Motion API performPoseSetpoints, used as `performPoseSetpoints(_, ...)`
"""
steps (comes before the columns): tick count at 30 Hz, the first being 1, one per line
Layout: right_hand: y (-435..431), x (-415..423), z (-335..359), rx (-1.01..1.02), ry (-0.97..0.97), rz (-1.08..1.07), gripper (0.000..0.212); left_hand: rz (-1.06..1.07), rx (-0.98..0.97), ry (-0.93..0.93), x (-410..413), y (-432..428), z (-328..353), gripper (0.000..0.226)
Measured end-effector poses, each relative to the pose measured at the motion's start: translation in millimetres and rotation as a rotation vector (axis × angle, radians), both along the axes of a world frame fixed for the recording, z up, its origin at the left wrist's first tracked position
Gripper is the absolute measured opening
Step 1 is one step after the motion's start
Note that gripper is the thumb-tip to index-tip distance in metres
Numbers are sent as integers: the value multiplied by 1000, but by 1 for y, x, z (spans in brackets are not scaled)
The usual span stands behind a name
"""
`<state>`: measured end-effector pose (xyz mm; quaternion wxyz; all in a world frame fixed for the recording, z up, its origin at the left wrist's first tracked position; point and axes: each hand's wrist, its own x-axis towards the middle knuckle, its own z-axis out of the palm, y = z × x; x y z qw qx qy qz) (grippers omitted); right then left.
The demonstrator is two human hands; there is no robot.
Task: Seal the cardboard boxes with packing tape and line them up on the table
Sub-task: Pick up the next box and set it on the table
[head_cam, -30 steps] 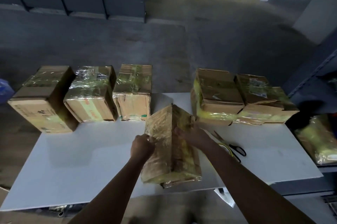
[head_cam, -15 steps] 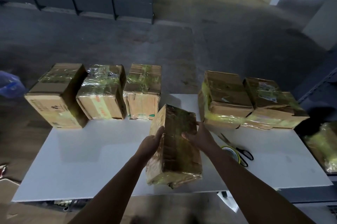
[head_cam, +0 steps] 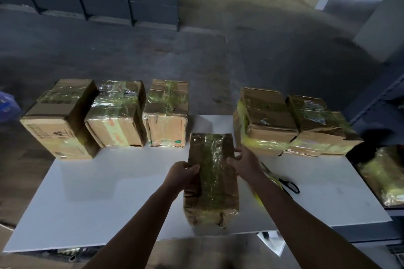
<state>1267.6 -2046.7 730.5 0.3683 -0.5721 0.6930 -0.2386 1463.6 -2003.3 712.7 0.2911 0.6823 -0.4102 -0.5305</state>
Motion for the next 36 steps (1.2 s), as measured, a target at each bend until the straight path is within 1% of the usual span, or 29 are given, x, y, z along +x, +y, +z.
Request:
performPoseSetpoints(2, 0, 1, 2, -42, -12, 5, 37, 67, 62, 44, 0, -4, 1, 22)
performPoseSetpoints(4, -2, 3, 3, -87, -19, 4, 29, 100, 105, 67, -1, -7, 0, 24)
performPoseSetpoints(6, -2, 5, 7, -117, -32, 12, 22, 119, 101, 61, -3, -8, 0, 28)
performPoseSetpoints(7, -2, 6, 8, -130, -37, 25, 21, 146, 71, 28, -5, -7, 1, 30)
performPoseSetpoints(8, -2, 8, 7, -143, -37, 35, 21, 149, 29, -50, -7, -8, 4, 33)
performPoseSetpoints(9, -2, 9, 7, -158, -37, 42, 21, 137, -18, -183, -8, -8, 6, 36)
performPoseSetpoints(11, 0, 13, 4, -186, -68, 51, 18, 28, -93, -501, -13, -7, 16, 36)
performPoseSetpoints(12, 1, 16, 3, -190, -102, 62, 14, -19, -106, -599, -15, -5, 21, 38)
performPoseSetpoints(13, 1, 19, 2, -186, -132, 79, 11, -65, -103, -633, -18, -5, 22, 43)
performPoseSetpoints(14, 1, 23, 2, -176, -159, 101, 10, -107, -89, -623, -21, -5, 23, 55)
performPoseSetpoints(16, -1, 29, 4, -119, -207, 154, 17, -129, -59, -537, -18, -16, 0, 90)
performPoseSetpoints(17, -2, 31, 6, -82, -216, 179, 21, -153, -65, -518, -15, -27, -27, 99)
performPoseSetpoints(18, -3, 32, 7, -51, -219, 205, 24, -168, -57, -494, -12, -32, -39, 99)
performPoseSetpoints(19, -4, 33, 8, -29, -212, 237, 26, -174, -42, -453, -9, -31, -34, 92)
performPoseSetpoints(20, -5, 34, 8, -15, -204, 267, 27, -178, -42, -404, -7, -25, -14, 81)
performPoseSetpoints(22, -4, 34, 7, -11, -166, 319, 27, -197, -33, -400, -6, -18, 12, 59)
performPoseSetpoints(24, -4, 32, 3, -28, -55, 379, 24, -203, -20, -417, -4, -18, 20, 45)
performPoseSetpoints(26, -4, 25, -7, -6, 131, 440, 25, -129, 10, -407, -4, -20, 24, 37)
performPoseSetpoints(27, -3, 22, -13, 19, 187, 433, 30, -111, 38, -414, -3, -20, 26, 35)
performPoseSetpoints(29, 0, 15, -24, 58, 229, 342, 44, -115, 41, -449, 1, -17, 27, 28)
performPoseSetpoints(30, 3, 13, -27, 67, 270, 302, 52, -135, -1, -483, 3, -15, 24, 25)
performPoseSetpoints(32, 6, 11, -33, 97, 351, 247, 72, -154, -75, -460, 8, -9, 21, 23)
performPoseSetpoints(33, 6, 10, -33, 132, 333, 212, 82, -118, -44, -407, 11, -7, 16, 23)
performPoseSetpoints(34, 6, 11, -33, 179, 287, 179, 91, -56, 5, -310, 14, -7, 12, 23)
performPoseSetpoints(35, 6, 11, -34, 218, 241, 172, 96, -31, 19, -267, 17, -7, 8, 26)
performPoseSetpoints(36, 5, 11, -34, 252, 210, 189, 94, 5, 27, -237, 18, -6, 0, 30)
